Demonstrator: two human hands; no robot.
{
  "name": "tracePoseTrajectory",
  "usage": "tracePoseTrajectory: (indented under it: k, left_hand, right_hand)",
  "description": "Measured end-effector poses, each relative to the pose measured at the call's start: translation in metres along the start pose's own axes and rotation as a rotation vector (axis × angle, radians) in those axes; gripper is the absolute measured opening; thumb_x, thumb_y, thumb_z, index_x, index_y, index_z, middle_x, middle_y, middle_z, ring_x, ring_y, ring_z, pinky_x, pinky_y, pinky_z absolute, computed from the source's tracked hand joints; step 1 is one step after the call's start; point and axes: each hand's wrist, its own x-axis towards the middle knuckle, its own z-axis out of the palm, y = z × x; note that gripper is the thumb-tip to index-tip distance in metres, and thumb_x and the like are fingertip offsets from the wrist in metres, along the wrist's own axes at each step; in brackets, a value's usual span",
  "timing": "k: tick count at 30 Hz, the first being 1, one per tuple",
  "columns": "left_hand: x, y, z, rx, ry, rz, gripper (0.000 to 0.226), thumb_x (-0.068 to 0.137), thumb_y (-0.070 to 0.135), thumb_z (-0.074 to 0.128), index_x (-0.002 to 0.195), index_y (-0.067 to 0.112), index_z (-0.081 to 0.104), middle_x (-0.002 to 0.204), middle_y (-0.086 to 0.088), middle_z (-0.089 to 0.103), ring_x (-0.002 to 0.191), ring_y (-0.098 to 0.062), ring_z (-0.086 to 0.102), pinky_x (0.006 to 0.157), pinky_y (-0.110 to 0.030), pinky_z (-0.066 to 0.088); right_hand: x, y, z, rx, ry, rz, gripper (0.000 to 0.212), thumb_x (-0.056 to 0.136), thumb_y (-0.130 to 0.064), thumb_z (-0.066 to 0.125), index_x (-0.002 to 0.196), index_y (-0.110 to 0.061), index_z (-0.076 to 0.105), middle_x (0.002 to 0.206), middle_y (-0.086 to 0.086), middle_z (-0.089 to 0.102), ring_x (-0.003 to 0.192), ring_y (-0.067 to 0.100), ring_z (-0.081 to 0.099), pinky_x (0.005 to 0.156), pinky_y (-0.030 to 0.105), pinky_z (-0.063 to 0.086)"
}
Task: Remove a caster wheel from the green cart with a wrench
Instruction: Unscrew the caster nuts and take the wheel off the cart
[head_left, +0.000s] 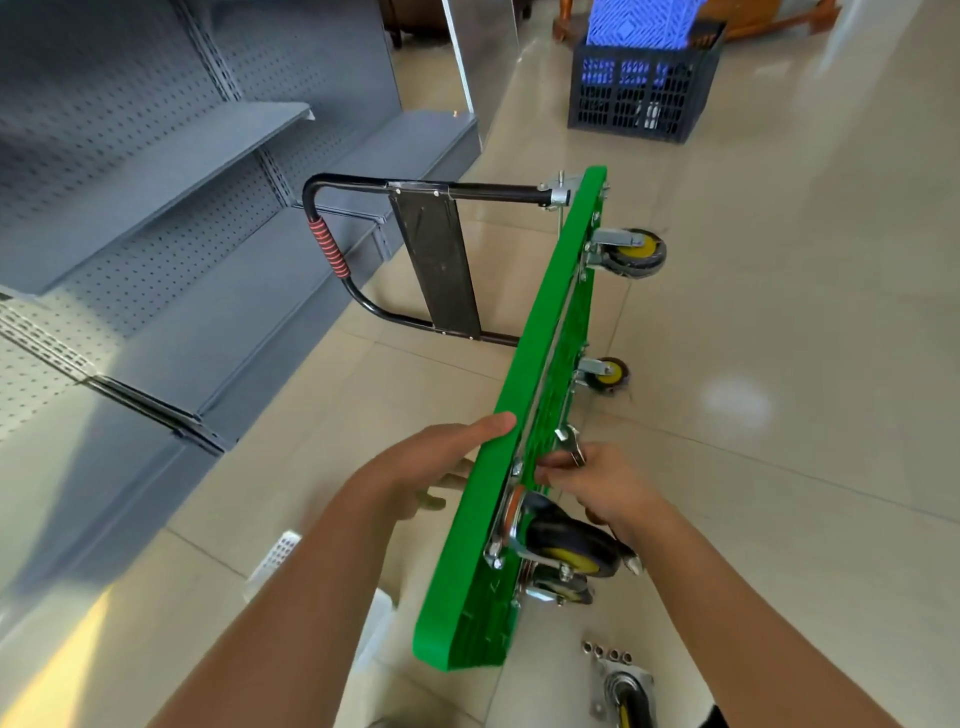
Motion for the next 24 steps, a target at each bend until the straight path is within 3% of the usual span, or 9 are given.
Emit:
tracePoseTrajectory:
  k: [4, 7, 13, 24]
  left_hand:
    - [0.002, 0.008, -0.002, 0.041, -0.007, -0.002, 0.066, 0.070, 0.083, 0.059, 0.112, 0.034, 0.069, 0.106, 0.005, 0.074, 0.107, -0.016, 0.062, 0.114, -0.061, 0.031]
    - [0.007, 0.013, -0.006, 0.087, -0.037, -0.022, 0.065, 0.065, 0.084, 0.057, 0.108, 0.037, 0.070, 0.101, 0.008, 0.076, 0.104, -0.013, 0.061, 0.115, -0.062, 0.029]
    - [0.019, 0.007, -0.016, 0.153, -0.091, -0.008, 0.077, 0.054, 0.095, 0.057, 0.115, 0.048, 0.068, 0.108, 0.014, 0.077, 0.110, -0.010, 0.060, 0.115, -0.062, 0.028]
    - [0.015, 0.005, -0.014, 0.144, -0.083, 0.008, 0.082, 0.053, 0.095, 0.055, 0.115, 0.044, 0.069, 0.105, 0.011, 0.078, 0.109, -0.012, 0.061, 0.116, -0.063, 0.023]
  right_hand:
    - [0.008, 0.015, 0.006, 0.002, -0.050, -0.012, 0.011, 0.081, -0.024, 0.083, 0.091, -0.021, 0.080, 0.082, -0.007, 0.076, 0.083, 0.013, 0.069, 0.078, 0.027, 0.052]
    - [0.012, 0.024, 0.004, -0.004, -0.075, -0.003, 0.009, 0.078, -0.032, 0.084, 0.085, -0.027, 0.081, 0.083, -0.009, 0.077, 0.088, 0.015, 0.071, 0.094, 0.037, 0.054]
    - [0.009, 0.024, 0.005, -0.002, -0.096, -0.046, 0.006, 0.079, -0.038, 0.083, 0.080, -0.033, 0.080, 0.083, -0.006, 0.077, 0.086, 0.019, 0.072, 0.091, 0.043, 0.057]
    - [0.006, 0.015, 0.008, 0.002, -0.091, -0.028, 0.012, 0.078, -0.035, 0.085, 0.079, -0.024, 0.080, 0.081, 0.000, 0.076, 0.087, 0.023, 0.071, 0.090, 0.042, 0.057]
